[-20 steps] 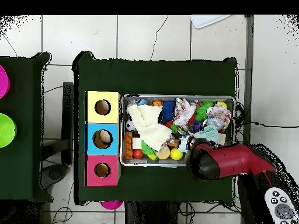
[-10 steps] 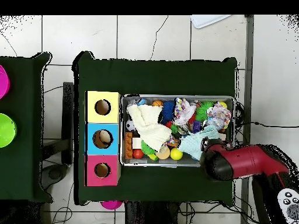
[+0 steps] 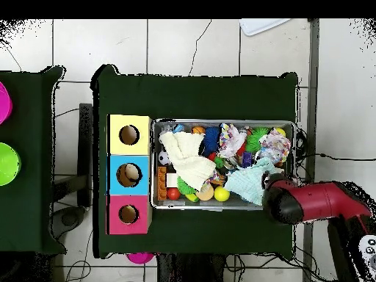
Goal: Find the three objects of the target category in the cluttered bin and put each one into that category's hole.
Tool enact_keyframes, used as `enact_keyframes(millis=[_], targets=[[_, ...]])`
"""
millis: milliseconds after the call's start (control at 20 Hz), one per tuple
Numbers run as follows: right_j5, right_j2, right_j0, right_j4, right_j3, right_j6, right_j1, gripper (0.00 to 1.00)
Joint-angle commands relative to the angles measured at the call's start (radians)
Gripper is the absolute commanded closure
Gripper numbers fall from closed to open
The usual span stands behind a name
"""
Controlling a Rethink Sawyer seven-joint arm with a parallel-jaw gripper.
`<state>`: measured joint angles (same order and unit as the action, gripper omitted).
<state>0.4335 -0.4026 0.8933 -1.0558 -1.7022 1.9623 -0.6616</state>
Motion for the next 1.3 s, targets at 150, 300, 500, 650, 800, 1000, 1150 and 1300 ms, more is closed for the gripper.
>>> enact_keyframes(millis=[150, 300, 500, 650, 800, 1000, 1150, 1300], targets=[[0.004, -0.199, 0.166, 0.07, 0.043, -0.278, 0.255, 0.0], [0.073, -0.243, 0.217, 0.157, 0.027, -0.285, 0.301, 0.0], [0.189, -0.268, 0.257, 0.285, 0.008, -0.288, 0.336, 0.0], [0.224, -0.257, 0.252, 0.315, 0.007, -0.287, 0.333, 0.0], [0.203, -0.269, 0.258, 0.304, -0.006, -0.313, 0.334, 1.0], [0.228, -0.283, 0.254, 0.325, -0.03, -0.302, 0.318, 1.0], [0.239, -0.288, 0.238, 0.347, -0.054, -0.253, 0.297, 1.0], [0.231, -0.29, 0.22, 0.359, -0.082, -0.2, 0.275, 1.0]])
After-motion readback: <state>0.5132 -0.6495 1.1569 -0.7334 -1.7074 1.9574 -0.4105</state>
